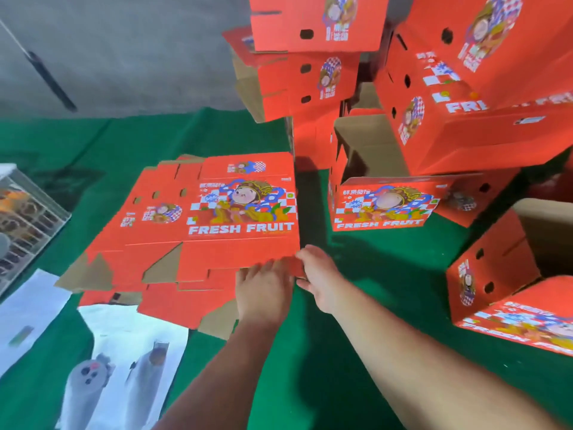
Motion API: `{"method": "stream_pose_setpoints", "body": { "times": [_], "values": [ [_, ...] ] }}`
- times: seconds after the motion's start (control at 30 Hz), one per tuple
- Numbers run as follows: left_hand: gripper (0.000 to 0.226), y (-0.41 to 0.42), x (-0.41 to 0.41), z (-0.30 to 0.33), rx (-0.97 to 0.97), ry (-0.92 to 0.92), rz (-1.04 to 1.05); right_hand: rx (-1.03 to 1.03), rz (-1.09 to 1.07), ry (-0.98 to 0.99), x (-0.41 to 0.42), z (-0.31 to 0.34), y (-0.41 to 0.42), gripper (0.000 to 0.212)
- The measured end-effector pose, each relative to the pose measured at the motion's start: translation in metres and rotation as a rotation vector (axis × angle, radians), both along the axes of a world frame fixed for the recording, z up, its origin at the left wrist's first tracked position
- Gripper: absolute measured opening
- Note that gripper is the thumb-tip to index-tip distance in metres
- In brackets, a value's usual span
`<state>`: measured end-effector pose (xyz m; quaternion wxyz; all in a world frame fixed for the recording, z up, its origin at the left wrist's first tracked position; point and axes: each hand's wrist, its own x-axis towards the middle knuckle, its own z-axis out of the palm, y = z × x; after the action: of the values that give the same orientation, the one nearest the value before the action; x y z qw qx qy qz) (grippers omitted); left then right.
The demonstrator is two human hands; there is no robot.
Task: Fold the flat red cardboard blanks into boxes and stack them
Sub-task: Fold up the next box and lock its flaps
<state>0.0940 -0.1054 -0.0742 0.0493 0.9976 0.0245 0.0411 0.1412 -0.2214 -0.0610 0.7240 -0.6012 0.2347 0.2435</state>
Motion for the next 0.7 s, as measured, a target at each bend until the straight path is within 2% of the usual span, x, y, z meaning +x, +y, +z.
{"method": "stream_pose_setpoints", "body": {
  "times": [0.07,0.13,0.17,0.23,0.3,0.37,0.43,0.53,0.6,0.7],
  "values": [
    [0.034,-0.011,-0.006,-0.002,-0.101,0.019,-0.106,-0.031,-0.019,-0.02,0.004,-0.003,-0.003,0.027],
    [0.038,-0.012,-0.013,-0.001,-0.351,0.019,-0.208,-0.118,-0.016,-0.061,0.005,-0.002,-0.01,0.016],
    [0.036,-0.007,-0.019,0.001,-0.466,-0.046,-0.218,-0.149,-0.026,-0.086,0.005,-0.001,-0.015,0.018],
    [0.028,0.011,-0.029,0.004,-0.588,-0.28,-0.128,-0.162,-0.08,-0.137,0.004,0.001,-0.03,0.023],
    [0.023,0.037,-0.035,0.003,-0.558,-0.427,0.147,-0.185,-0.13,-0.161,0.003,0.005,-0.051,0.021],
    [0.039,0.066,-0.036,0.002,-0.539,-0.357,0.518,-0.206,-0.154,-0.155,-0.001,0.006,-0.076,0.019],
    [0.056,0.09,-0.034,0.005,-0.648,-0.188,0.759,-0.17,-0.157,-0.139,-0.007,0.008,-0.096,0.025],
    [0.057,0.103,-0.033,0.009,-0.744,-0.019,0.804,-0.129,-0.143,-0.163,-0.018,0.017,-0.107,0.019],
    [0.06,0.103,-0.035,0.009,-0.821,-0.044,0.809,-0.213,-0.136,-0.226,-0.023,0.026,-0.105,0.011],
    [0.072,0.099,-0.043,0.014,-1.085,-0.092,0.707,-0.392,-0.03,-0.338,-0.033,0.041,-0.103,0.019]
  ]
}}
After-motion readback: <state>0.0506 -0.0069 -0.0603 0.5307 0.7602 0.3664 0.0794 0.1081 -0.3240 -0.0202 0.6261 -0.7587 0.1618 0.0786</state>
